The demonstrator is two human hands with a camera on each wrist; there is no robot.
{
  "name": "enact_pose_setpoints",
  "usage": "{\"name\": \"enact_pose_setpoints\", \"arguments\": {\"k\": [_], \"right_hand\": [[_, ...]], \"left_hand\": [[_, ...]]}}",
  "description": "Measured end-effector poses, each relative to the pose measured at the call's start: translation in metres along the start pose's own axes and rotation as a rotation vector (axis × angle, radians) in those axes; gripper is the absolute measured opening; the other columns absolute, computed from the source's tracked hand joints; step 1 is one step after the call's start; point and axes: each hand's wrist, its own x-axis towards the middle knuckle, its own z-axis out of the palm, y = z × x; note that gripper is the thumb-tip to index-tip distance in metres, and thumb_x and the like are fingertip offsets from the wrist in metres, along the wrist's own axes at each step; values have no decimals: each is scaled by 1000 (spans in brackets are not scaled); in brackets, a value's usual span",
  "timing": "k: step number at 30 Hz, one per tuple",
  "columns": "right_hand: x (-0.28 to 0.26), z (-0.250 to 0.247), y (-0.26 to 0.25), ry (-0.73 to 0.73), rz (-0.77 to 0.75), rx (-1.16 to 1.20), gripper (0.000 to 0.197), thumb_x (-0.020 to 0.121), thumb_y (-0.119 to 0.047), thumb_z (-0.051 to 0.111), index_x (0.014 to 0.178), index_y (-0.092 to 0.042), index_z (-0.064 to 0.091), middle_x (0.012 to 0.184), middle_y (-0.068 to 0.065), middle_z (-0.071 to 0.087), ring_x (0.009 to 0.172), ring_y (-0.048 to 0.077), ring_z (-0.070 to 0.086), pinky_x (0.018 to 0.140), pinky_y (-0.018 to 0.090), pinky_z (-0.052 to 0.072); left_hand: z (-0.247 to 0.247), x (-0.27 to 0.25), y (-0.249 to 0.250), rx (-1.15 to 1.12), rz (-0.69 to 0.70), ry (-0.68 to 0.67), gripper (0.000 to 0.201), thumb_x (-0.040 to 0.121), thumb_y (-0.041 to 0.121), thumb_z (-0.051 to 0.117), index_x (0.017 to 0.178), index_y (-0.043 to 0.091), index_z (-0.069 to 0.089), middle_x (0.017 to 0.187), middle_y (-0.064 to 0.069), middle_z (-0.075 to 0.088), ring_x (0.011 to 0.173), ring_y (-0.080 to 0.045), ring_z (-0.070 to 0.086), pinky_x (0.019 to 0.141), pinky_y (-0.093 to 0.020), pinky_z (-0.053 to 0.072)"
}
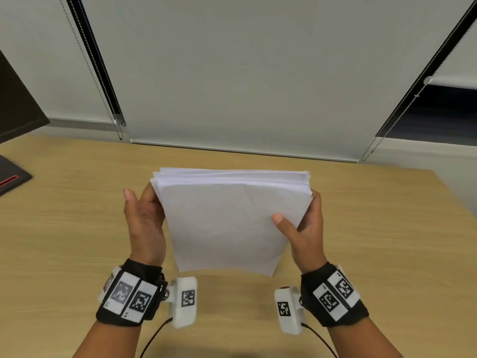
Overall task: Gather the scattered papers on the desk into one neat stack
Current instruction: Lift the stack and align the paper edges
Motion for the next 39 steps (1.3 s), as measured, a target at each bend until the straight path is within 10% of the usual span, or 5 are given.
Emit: {"name": "enact_pose_setpoints", "arguments": {"k": [9,16,27,31,39], "right_hand": [[-30,3,36,-41,133,-104,62,72,-11,72,122,-34,44,121,-5,61,112,11,62,89,28,53],[-45,-3,55,-26,249,-141,67,85,5,60,135,-33,36,139,1,51,129,13,49,110,38,40],[-47,8,50,-8,200,-176,64,85,16,53,119,-37,39,121,-22,56,114,-14,52,96,8,40],[-45,13,45,-1,180,-154,66,88,20,47,113,-40,36,103,-51,54,101,-28,50,83,-4,37],[-23,-9,33,56,180,-172,55,78,5,69,108,-33,43,109,-6,60,92,-3,62,77,19,54]], "left_hand": [[-10,-18,-45,89,-199,74,59,101,50,12,102,28,67,88,11,76,82,-2,70,78,-32,46],[-4,-41,-47,151,-174,142,41,107,18,13,101,44,43,100,23,52,73,31,54,68,5,41],[-23,-35,-75,150,-263,128,60,85,71,34,120,29,59,124,6,66,115,-4,60,109,-36,41],[-21,-40,-74,226,-175,37,72,72,84,36,120,34,54,111,27,69,107,13,59,92,-11,48],[-33,-8,-27,329,104,-180,58,73,30,61,128,36,44,110,3,64,101,-15,59,90,-33,49]]}}
